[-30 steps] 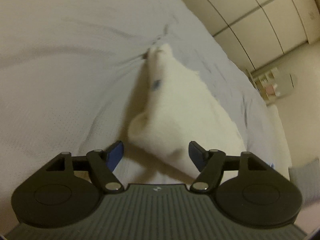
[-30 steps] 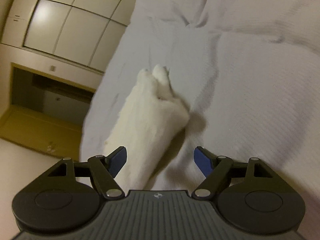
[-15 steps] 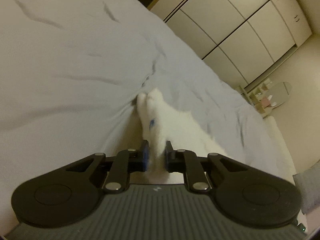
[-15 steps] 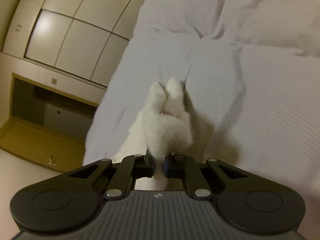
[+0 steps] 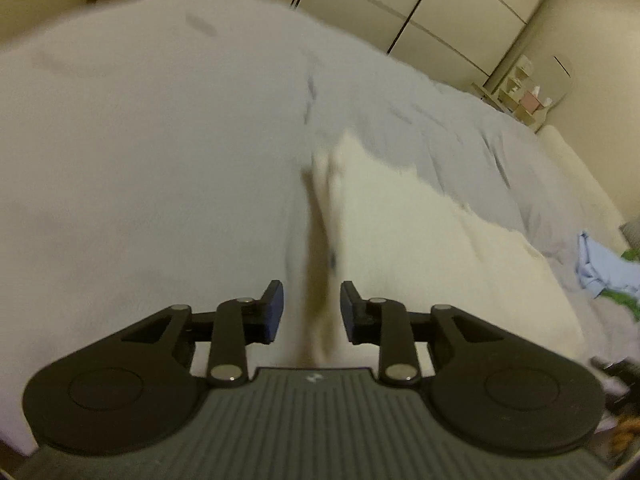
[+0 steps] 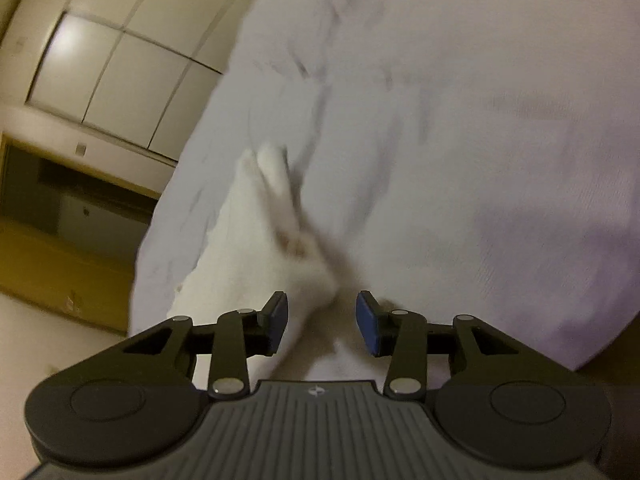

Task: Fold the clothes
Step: 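Fold the lifted sweater over with both tools and lower it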

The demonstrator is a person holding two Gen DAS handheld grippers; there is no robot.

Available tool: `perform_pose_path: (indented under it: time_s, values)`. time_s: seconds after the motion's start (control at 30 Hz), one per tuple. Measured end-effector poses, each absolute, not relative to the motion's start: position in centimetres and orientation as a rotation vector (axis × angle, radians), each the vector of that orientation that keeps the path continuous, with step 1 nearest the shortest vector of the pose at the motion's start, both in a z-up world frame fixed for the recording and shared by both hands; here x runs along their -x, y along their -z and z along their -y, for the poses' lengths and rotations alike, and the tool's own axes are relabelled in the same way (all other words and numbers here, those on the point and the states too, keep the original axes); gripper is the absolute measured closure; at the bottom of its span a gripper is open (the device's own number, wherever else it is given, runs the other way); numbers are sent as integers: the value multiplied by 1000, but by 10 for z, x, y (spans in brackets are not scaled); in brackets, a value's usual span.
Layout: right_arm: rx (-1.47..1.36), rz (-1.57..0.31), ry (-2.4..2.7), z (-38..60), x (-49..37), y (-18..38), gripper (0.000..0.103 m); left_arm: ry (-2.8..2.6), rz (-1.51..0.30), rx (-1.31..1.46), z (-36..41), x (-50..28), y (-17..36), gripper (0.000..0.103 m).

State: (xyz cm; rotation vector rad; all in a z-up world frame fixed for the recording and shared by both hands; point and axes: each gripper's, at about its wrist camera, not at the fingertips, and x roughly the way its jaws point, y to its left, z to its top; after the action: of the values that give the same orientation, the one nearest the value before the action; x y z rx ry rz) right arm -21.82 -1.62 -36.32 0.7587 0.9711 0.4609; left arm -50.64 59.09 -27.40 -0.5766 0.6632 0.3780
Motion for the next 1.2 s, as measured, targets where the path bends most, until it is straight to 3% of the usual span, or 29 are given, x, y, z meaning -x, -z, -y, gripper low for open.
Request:
perform_pose_path:
  time_s: [0.3, 0.47, 0.57, 0.77, 0.83, 0.87, 0.9, 0.97, 1.1, 1.2]
  values:
    - [-506, -899, -657, -24, 136, 319, 61, -246, -714, 487, -613, 411, 260, 71]
    - [-454, -933, -733, -63, 81, 328, 63, -262, -769, 480, -647, 330, 280, 69]
    - [-398, -942, -752, -88, 52, 332, 63, -249, -797, 504, -663, 305, 294, 57]
    - [-383, -1017, -778, -120, 10, 361, 63, -201, -829, 550, -679, 280, 318, 57]
    - [-381, -1043, -784, -128, -1, 368, 63, -182, -827, 554, -680, 272, 324, 63]
    - [-371, -1052, -785, -132, -4, 370, 74, -172, -825, 556, -681, 268, 327, 85]
    - [-356, -1055, -786, -135, -6, 371, 86, -163, -824, 558, -682, 264, 330, 94]
    - [-318, -1001, -793, -137, -2, 362, 92, -147, -791, 536, -681, 262, 328, 95]
    - [-236, -852, -809, -138, 11, 337, 93, -132, -676, 474, -678, 267, 309, 95]
    - [-209, -792, -797, -136, 16, 325, 93, -160, -707, 449, -678, 257, 319, 95]
